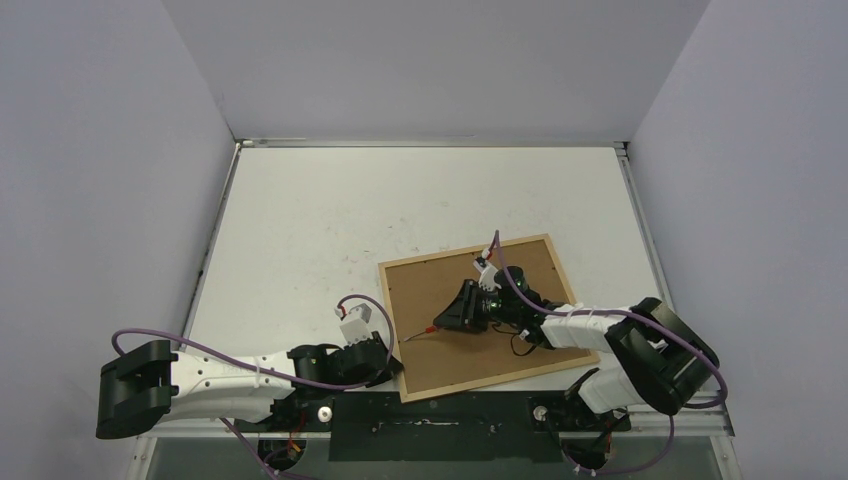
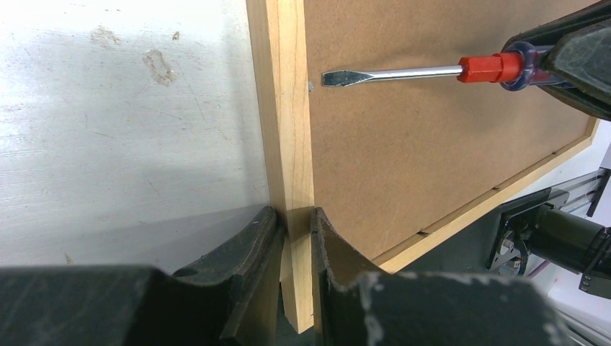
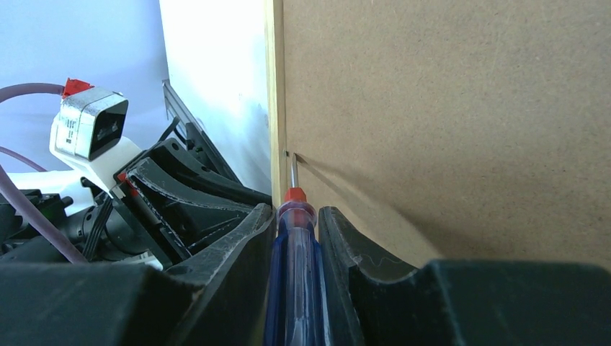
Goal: Take the photo out of the frame
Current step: Release the photo frame item from the photo frame.
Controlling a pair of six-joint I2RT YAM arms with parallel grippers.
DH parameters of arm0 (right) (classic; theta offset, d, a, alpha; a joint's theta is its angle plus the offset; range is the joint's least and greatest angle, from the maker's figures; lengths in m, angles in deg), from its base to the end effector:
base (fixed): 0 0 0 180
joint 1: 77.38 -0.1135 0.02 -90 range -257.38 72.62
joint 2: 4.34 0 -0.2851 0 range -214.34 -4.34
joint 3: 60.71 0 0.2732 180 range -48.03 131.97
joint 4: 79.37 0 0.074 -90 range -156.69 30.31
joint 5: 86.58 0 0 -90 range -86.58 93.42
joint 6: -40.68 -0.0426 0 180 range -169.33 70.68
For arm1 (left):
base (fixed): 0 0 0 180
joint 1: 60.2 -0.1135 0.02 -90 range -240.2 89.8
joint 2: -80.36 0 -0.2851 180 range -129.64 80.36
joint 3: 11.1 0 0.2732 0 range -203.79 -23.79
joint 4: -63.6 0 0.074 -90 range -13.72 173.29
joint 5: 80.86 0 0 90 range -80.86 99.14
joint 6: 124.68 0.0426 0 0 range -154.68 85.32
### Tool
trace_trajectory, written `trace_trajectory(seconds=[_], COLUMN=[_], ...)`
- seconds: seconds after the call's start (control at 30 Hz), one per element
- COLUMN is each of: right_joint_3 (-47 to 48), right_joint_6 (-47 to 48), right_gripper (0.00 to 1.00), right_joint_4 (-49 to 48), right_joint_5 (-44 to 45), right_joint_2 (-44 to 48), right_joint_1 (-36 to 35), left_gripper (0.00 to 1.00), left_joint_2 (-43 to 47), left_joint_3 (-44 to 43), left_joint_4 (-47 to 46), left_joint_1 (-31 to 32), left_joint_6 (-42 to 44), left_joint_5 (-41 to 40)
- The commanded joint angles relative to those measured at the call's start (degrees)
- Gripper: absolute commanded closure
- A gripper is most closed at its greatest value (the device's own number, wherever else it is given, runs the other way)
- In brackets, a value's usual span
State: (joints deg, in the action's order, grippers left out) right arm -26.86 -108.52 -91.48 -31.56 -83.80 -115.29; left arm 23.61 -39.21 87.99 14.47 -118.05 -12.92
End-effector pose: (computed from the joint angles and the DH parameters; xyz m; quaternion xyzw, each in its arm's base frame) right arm 0.1821 0.1727 0.1385 0.0154 0.8520 0.5136 0.1004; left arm 0.0608 -0.1614 0.1303 -0.1311 0.9236 -0.2709 0.2374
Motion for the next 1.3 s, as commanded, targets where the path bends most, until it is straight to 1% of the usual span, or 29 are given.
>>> trace_trajectory(seconds=[0.0,0.13,0.3,0.4,0.6,0.77,1.03,1.13,1.27], right_joint_3=[-1.44,-1.85,-0.83,-0.98,-0.33,2.43,10.95,14.19,17.69], right_joint_6=[0.13,-1.01,-1.12,-1.22,-0.1,2.8,9.35,11.65,14.05], right_gripper=[1.0,1.0,1.0,1.0,1.0,1.0,1.0,1.0,1.0], right_joint_4=[-4.07,-7.07,-7.91,-8.46,-5.48,1.39,18.84,23.59,28.11], right_joint_5=[1.06,1.76,3.42,3.28,2.96,5.36,16.33,19.99,22.41], right_joint_2=[-2.33,-4.23,-6.38,-7.06,-5.14,-3.54,1.37,2.41,2.01], right_joint_1=[-0.05,-0.98,-4.04,-4.06,-3.64,-6.09,-14.09,-16.29,-19.52], left_gripper=[1.0,1.0,1.0,1.0,1.0,1.0,1.0,1.0,1.0], left_joint_2=[-2.07,-2.14,-2.4,-2.31,-1.69,-2.08,-3.3,-3.45,-3.22], left_joint_3=[3.02,2.98,3.03,3.01,3.19,3.01,2.94,2.93,3.29], left_joint_4=[13.16,13.0,12.75,13.1,13.34,12.9,12.29,12.29,11.74], left_joint_1=[0.12,0.12,0.12,0.12,0.12,0.12,0.12,0.12,0.12], left_joint_6=[2.48,2.48,2.6,2.58,2.49,2.53,2.6,2.44,2.15], left_joint_5=[0.01,0.01,0.08,0.12,0.1,0.01,0.09,0.01,0.01])
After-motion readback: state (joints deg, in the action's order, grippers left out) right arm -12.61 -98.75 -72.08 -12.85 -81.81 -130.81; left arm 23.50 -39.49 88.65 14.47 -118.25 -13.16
